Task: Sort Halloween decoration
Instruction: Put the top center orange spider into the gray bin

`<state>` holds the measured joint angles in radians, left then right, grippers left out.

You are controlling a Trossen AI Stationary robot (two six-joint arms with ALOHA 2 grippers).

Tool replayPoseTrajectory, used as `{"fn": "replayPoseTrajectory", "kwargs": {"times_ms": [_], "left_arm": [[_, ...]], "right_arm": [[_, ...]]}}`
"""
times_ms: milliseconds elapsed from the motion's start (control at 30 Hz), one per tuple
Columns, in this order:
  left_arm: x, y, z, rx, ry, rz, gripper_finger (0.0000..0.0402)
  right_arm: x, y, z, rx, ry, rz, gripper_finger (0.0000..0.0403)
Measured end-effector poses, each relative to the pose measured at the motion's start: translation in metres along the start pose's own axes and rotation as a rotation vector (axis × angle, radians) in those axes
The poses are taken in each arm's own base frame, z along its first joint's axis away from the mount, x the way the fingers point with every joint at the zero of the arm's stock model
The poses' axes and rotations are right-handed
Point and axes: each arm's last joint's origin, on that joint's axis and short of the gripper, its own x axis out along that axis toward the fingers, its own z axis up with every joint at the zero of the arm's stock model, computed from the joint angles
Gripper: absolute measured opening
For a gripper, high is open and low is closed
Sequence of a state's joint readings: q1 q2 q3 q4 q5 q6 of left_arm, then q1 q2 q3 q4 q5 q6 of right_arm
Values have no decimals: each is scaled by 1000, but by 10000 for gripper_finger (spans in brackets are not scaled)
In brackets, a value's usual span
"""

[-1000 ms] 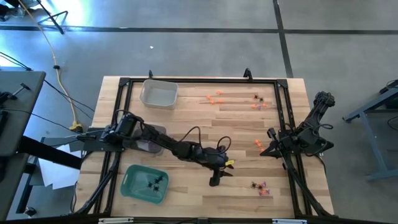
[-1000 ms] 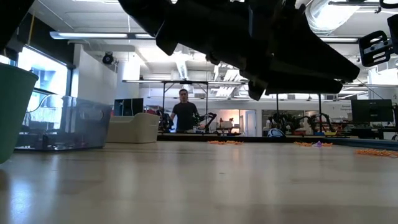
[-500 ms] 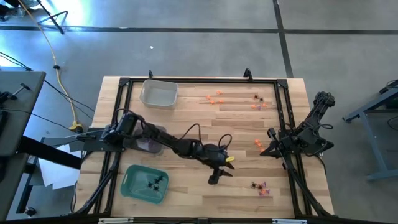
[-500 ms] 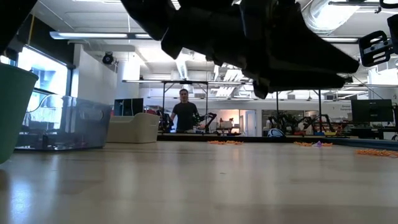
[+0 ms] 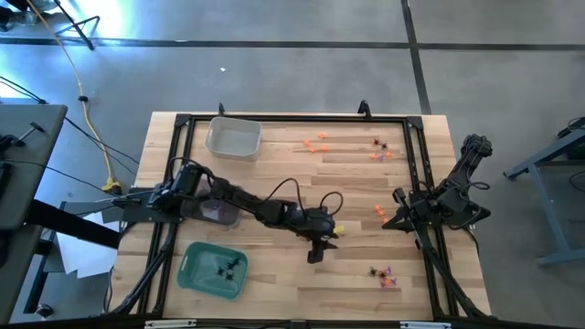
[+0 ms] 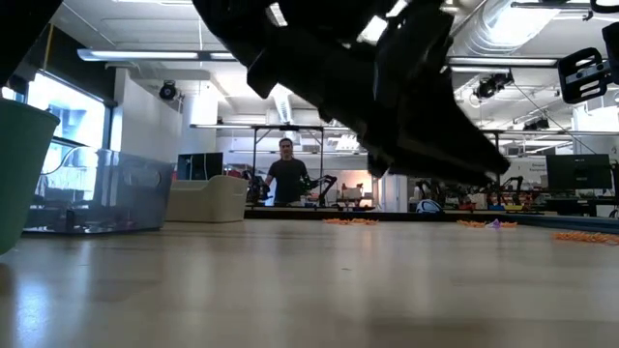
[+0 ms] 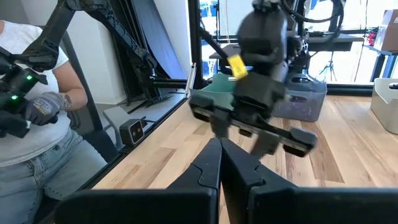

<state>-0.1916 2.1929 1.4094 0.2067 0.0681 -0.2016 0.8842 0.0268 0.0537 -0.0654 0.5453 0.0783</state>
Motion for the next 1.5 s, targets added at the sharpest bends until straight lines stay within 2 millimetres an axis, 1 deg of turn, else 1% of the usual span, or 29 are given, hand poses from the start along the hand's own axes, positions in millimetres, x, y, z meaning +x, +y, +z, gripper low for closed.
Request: {"fn": "replayPoseTrajectory", "kwargs": {"times_ms": [100, 200, 400, 467, 533, 700, 900, 1067, 1333, 1500], "left_arm": [[-1, 7, 0, -15, 9, 17, 146], [-1, 10, 0, -6, 22, 14, 146], [-1, 10, 0, 104, 21, 1, 146], [-1, 13, 1, 128, 20, 8, 146], [-2, 19, 1, 127, 23, 22, 146], [-5, 43, 0, 95, 68, 70, 146], [-9, 65, 2, 65, 72, 112, 146], [-11, 76, 1, 48, 91, 131, 146], [-13, 85, 4, 131, 83, 127, 146], [-16, 96, 4, 125, 91, 144, 146]], "right_arm": [[0, 0, 0, 0, 0, 0, 0], [0, 0, 0, 0, 0, 0, 0], [0, 0, 0, 0, 0, 0, 0], [0, 0, 0, 0, 0, 0, 0], [0, 0, 0, 0, 0, 0, 0], [0, 0, 0, 0, 0, 0, 0], [0, 0, 0, 0, 0, 0, 0], [0, 0, 0, 0, 0, 0, 0], [0, 0, 0, 0, 0, 0, 0], [0, 0, 0, 0, 0, 0, 0]]}}
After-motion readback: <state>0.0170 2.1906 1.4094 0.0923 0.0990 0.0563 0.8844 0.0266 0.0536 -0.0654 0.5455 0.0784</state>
